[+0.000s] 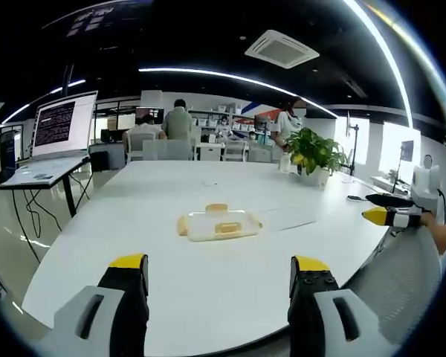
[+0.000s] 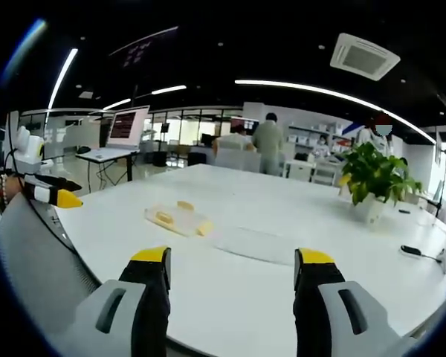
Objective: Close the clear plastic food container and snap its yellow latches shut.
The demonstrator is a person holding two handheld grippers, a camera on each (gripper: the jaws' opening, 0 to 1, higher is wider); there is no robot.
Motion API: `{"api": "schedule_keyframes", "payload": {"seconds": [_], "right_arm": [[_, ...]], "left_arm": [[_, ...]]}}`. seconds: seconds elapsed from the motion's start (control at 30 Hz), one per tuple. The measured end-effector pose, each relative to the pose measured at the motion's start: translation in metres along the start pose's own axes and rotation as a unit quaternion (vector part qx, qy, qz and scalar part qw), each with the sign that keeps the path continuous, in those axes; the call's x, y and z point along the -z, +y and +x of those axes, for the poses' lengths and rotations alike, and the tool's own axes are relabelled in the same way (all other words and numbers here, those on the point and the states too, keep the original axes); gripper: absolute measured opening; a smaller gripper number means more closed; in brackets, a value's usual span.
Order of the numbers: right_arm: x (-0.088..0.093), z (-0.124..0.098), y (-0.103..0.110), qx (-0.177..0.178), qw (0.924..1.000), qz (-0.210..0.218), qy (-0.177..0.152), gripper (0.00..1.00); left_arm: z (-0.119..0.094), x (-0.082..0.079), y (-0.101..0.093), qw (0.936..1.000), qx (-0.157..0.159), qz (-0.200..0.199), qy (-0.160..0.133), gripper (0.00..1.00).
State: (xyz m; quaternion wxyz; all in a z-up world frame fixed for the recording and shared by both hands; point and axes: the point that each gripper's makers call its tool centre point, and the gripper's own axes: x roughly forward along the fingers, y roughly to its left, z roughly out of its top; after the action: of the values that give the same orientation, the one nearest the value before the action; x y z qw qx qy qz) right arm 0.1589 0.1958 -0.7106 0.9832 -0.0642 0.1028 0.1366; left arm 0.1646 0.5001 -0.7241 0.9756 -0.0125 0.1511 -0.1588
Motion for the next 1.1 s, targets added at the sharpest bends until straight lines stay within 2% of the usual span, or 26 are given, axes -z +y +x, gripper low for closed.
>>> {"api": "schedule_keyframes", "payload": {"seconds": [1.1], "right_arm": [[0.0006,0.0000,-0.0001,-0.001,1.0000,0.000,-0.001,0.64]], "left_arm": [[-0.0023,-0.0033,0.0008,0.9999,-0.005,-0.008,-0.009,0.76]]}}
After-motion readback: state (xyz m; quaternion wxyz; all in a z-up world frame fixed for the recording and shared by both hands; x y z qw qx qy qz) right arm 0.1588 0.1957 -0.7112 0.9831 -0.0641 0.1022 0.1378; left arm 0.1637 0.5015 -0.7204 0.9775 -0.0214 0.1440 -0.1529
